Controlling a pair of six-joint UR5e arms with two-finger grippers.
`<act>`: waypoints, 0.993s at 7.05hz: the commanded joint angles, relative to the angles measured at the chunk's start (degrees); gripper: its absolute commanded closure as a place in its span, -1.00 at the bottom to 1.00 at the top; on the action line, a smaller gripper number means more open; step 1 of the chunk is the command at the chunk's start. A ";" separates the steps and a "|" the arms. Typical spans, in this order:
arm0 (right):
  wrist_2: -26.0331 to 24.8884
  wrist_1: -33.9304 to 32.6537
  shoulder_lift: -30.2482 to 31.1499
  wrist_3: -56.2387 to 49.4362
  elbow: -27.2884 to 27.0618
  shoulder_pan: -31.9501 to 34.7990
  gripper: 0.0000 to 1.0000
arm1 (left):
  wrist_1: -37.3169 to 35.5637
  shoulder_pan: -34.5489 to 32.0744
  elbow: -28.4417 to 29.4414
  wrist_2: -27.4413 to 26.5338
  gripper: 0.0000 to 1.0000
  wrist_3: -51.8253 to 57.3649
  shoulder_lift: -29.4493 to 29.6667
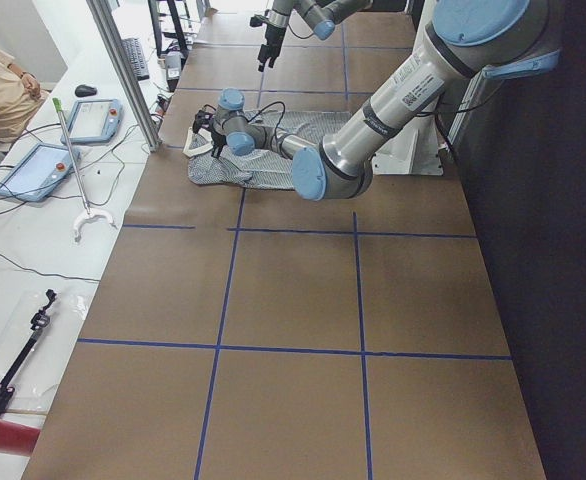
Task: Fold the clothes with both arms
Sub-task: 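Move the left gripper along the shirt while right gripper moves toward hem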
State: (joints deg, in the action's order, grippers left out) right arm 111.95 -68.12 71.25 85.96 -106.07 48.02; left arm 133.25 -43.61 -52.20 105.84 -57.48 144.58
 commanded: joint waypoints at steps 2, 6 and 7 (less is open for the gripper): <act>-2.77 -0.61 -0.84 0.52 -0.01 -1.69 -1.00 | 1.05 0.45 -6.27 -0.02 -0.21 -0.44 -3.22; -17.74 -9.88 0.37 17.18 -9.54 -18.15 -0.99 | 0.25 5.63 -34.69 0.42 -0.31 -10.45 -20.28; -21.74 -14.37 0.38 22.10 -11.85 -23.97 -0.96 | -1.83 5.81 -38.12 1.29 -0.31 -10.46 -22.65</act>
State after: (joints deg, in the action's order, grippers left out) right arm 96.38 -77.10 71.26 101.94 -114.23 31.70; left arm 133.05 -38.25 -85.32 106.47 -67.19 125.21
